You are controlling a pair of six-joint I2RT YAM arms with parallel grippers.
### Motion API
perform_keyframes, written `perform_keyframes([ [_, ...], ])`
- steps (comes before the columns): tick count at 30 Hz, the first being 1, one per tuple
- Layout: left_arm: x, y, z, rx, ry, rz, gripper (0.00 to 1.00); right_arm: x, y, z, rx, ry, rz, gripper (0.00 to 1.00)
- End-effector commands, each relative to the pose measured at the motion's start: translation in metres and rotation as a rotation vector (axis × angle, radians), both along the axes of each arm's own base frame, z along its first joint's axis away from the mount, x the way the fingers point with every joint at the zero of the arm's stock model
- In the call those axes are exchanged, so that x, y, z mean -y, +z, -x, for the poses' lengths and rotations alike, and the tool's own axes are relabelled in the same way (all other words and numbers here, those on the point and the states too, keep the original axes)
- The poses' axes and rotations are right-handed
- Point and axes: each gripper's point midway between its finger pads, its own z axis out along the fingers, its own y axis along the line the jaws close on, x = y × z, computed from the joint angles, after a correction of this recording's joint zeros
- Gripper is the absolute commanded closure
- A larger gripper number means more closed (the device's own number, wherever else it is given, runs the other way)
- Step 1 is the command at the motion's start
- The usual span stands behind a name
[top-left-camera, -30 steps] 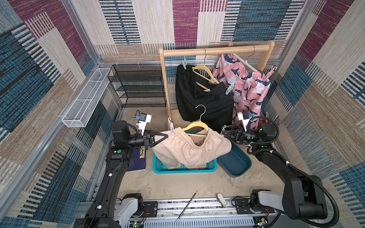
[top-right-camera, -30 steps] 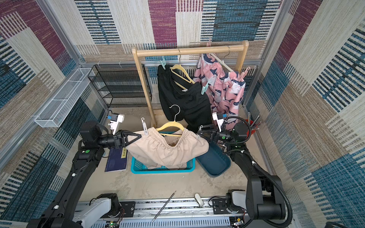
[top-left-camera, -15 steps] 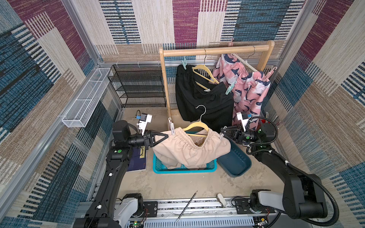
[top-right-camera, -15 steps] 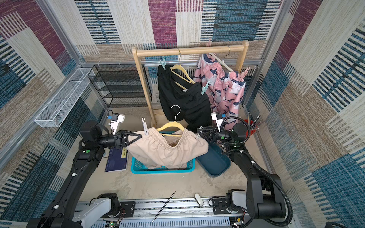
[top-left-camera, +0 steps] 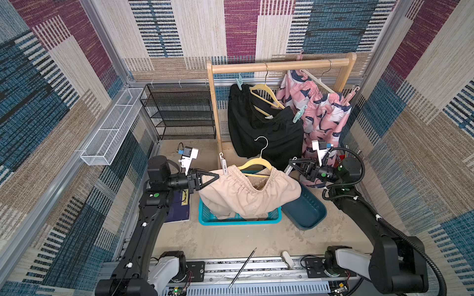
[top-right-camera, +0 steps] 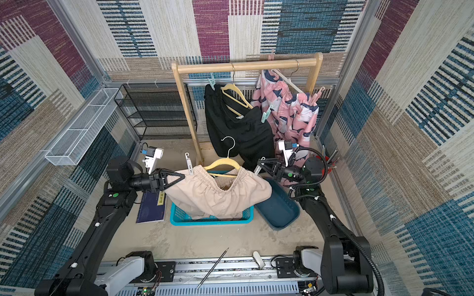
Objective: Remove the clothespins securing shorts to the hanger
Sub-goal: Remove the clothespin from the hanger, then place the clothespin in the storage box.
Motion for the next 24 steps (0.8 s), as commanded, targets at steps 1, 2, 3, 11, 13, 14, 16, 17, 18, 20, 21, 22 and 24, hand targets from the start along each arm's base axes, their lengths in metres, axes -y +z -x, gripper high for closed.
perform_keyframes([
  [1,0.000,0.003,0.000,0.016,-0.005,0.004,1.00,0.018,-0.011,-0.026,-0.080,-0.197,0.080,0.98],
  [2,0.000,0.002,-0.001,0.014,0.000,0.003,1.00,0.027,-0.015,-0.036,-0.112,-0.280,0.130,0.98],
  [3,0.000,0.002,-0.001,0.013,0.005,0.001,1.00,0.036,-0.022,-0.042,-0.157,-0.349,0.172,0.98],
  [11,-0.001,0.000,-0.009,0.009,0.036,-0.016,1.00,0.077,-0.111,-0.030,-0.460,-0.591,0.376,0.97],
  [13,-0.001,0.000,-0.009,0.009,0.036,-0.016,1.00,0.077,-0.141,-0.020,-0.526,-0.588,0.379,0.96],
  [14,-0.001,0.000,-0.009,0.009,0.037,-0.017,1.00,0.077,-0.155,-0.016,-0.557,-0.591,0.372,0.96],
  [16,-0.001,0.000,-0.009,0.011,0.040,-0.018,1.00,0.077,-0.180,-0.007,-0.609,-0.592,0.372,0.96],
  [17,-0.001,0.000,-0.008,0.011,0.039,-0.018,1.00,0.078,-0.192,-0.003,-0.635,-0.595,0.379,0.96],
  [18,-0.001,0.000,-0.008,0.012,0.040,-0.020,1.00,0.079,-0.201,0.000,-0.652,-0.604,0.385,0.95],
  [20,-0.002,-0.001,-0.008,0.012,0.044,-0.024,1.00,0.080,-0.216,0.005,-0.682,-0.609,0.393,0.93],
  [21,-0.002,0.000,-0.008,0.015,0.045,-0.025,1.00,0.079,-0.222,0.006,-0.694,-0.606,0.392,0.92],
  [22,-0.002,0.000,-0.008,0.017,0.046,-0.025,1.00,0.078,-0.227,0.008,-0.704,-0.602,0.392,0.91],
  [24,-0.002,0.000,-0.008,0.016,0.044,-0.025,1.00,0.076,-0.233,0.009,-0.718,-0.593,0.390,0.86],
])
